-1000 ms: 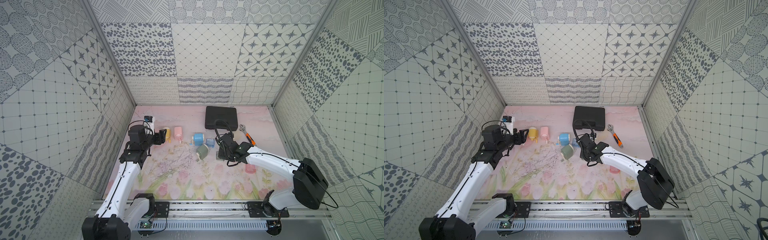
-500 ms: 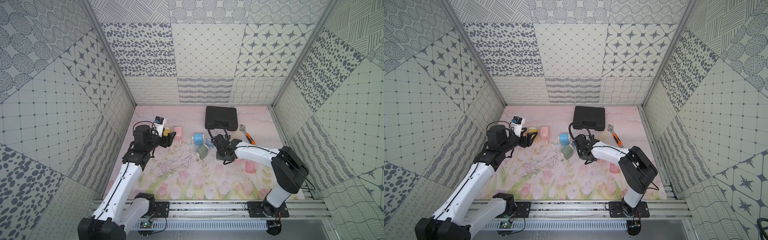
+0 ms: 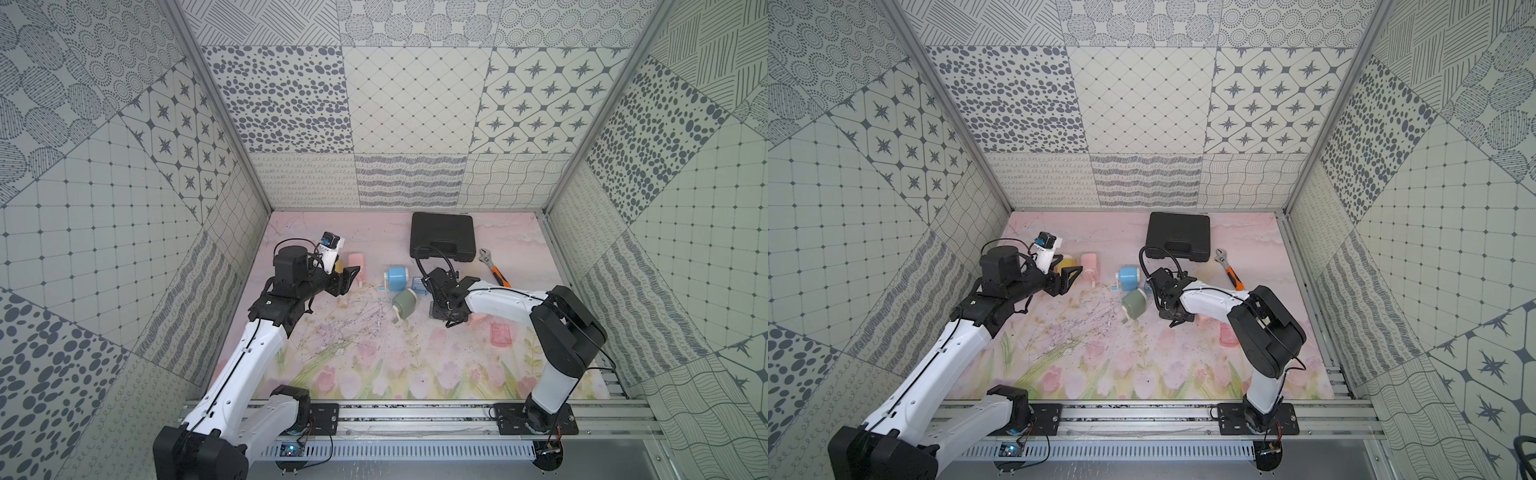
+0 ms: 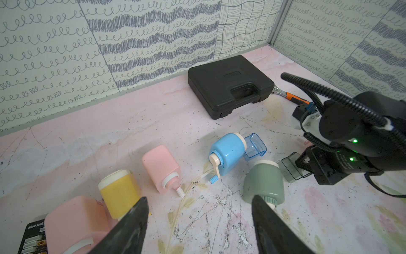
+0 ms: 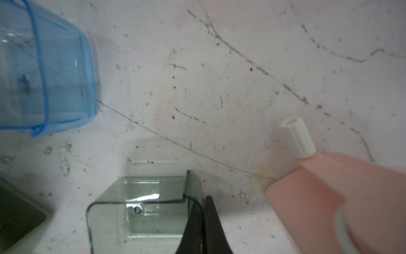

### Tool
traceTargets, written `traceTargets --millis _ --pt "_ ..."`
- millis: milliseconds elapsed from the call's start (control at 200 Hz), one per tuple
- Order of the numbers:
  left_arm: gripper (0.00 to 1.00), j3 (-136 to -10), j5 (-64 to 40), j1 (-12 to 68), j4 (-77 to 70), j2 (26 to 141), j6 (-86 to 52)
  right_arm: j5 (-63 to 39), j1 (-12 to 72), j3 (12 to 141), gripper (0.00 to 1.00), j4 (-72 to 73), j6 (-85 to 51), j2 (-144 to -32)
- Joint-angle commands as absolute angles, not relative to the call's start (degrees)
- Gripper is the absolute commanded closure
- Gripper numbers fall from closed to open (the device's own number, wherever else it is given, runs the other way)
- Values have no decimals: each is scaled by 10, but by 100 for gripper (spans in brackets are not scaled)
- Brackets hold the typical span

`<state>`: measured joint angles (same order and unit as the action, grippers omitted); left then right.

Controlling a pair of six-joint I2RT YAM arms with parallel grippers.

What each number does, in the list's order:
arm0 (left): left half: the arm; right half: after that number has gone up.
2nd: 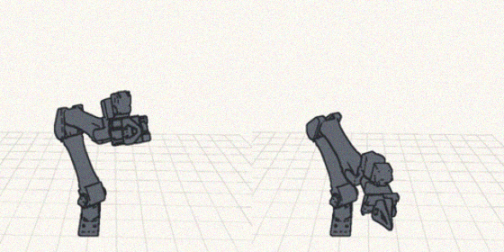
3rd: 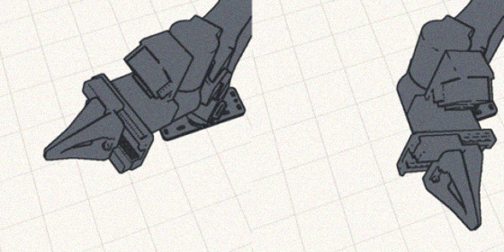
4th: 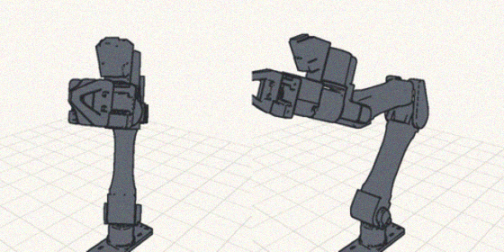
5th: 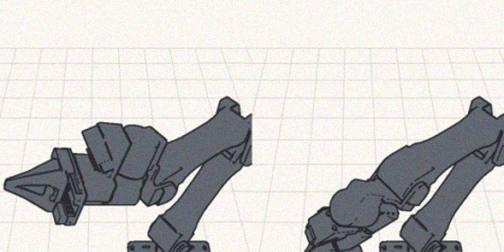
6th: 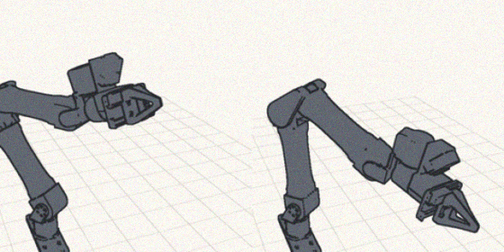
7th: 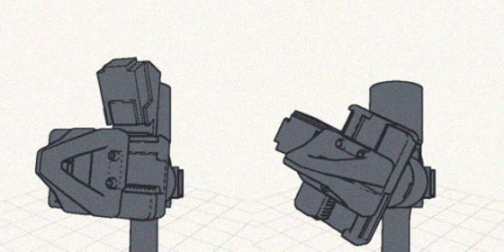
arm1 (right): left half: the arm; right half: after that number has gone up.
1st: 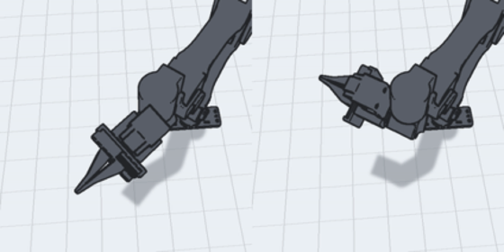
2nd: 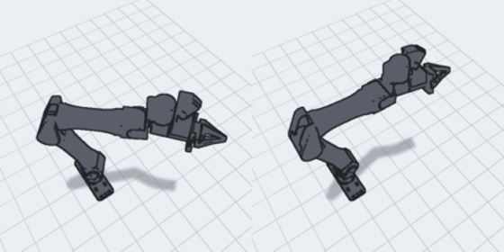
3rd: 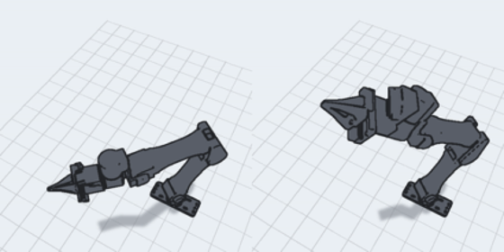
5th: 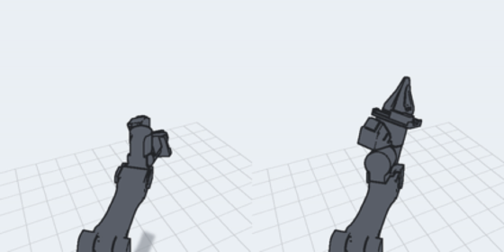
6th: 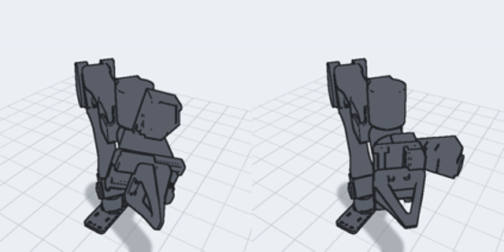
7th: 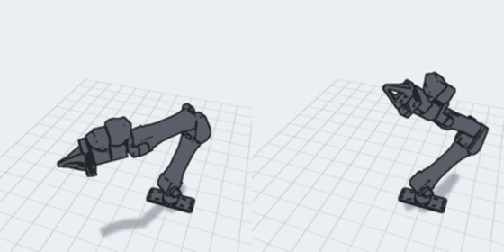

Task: Put the tray back into the pencil sharpener
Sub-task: Pick up the container from the center of the board, then place the container at the center of the board.

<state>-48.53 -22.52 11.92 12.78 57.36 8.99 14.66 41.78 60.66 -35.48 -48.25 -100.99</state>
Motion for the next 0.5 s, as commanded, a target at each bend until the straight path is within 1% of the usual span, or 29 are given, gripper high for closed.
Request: traceTargets --millis 0,200,415,495 --pt "27 -501 -222 147 160 585 129 122 423 623 97 -337 -463 -1013" --pt "28 -508 -208 191 195 592 117 133 461 614 100 -375 -458 -978" --pt "28 -503 -182 236 230 597 103 165 554 559 99 -410 -513 -927" --pt "28 -496 -171 244 230 604 89 165 571 532 98 -398 -531 -922"
